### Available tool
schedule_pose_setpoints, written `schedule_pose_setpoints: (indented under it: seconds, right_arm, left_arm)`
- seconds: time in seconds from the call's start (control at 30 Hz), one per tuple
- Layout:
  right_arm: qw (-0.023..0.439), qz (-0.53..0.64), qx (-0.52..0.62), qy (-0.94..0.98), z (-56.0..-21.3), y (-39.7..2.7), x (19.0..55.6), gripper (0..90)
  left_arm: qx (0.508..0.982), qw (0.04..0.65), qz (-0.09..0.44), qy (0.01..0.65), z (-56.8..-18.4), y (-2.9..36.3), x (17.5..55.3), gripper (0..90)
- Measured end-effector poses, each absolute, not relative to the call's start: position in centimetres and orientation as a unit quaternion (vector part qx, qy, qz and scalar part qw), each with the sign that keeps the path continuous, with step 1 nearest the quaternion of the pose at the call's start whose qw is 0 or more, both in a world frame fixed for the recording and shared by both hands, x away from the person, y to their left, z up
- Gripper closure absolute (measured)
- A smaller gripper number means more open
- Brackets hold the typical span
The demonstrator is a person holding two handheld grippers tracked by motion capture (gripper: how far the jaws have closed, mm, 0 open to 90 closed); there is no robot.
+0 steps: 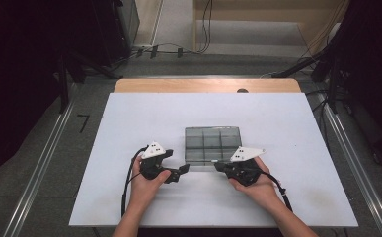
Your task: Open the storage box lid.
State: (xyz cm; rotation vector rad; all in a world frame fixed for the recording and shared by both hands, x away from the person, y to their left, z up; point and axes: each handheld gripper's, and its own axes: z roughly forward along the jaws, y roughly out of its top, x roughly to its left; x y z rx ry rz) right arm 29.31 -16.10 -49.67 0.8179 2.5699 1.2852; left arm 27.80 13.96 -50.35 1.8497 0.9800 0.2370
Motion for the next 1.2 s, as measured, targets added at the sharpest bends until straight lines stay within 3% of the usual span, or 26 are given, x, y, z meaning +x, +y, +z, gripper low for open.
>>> schedule_pose_setpoints:
  seconds: [0.17,0.37,0.63,0.83,0.9,1.2]
  right_arm:
    - [0.078,0.438,0.273,0.853,-49.2,-16.2,29.3,88.4]
    - [0.081,0.447,0.272,0.848,-48.7,-16.3,29.2,88.4]
    - [0.09,0.459,0.273,0.841,-47.7,-16.4,29.1,88.4]
    - [0.095,0.463,0.275,0.837,-47.5,-16.5,29.3,88.4]
    - [0.094,0.465,0.277,0.836,-47.4,-16.6,29.3,88.4]
    - [0.1,0.466,0.269,0.837,-47.4,-17.0,29.4,88.4]
  left_arm:
    - [0.763,0.494,0.097,0.406,-50.4,13.9,27.8,15.9]
    - [0.758,0.499,0.096,0.408,-50.3,13.9,27.7,27.9]
    - [0.751,0.514,0.084,0.406,-49.9,14.4,27.8,64.1]
    - [0.744,0.532,0.095,0.392,-49.3,14.2,27.7,85.3]
    - [0.747,0.534,0.095,0.384,-49.3,14.0,27.8,89.5]
    - [0.745,0.546,0.096,0.37,-48.8,13.1,28.3,90.0]
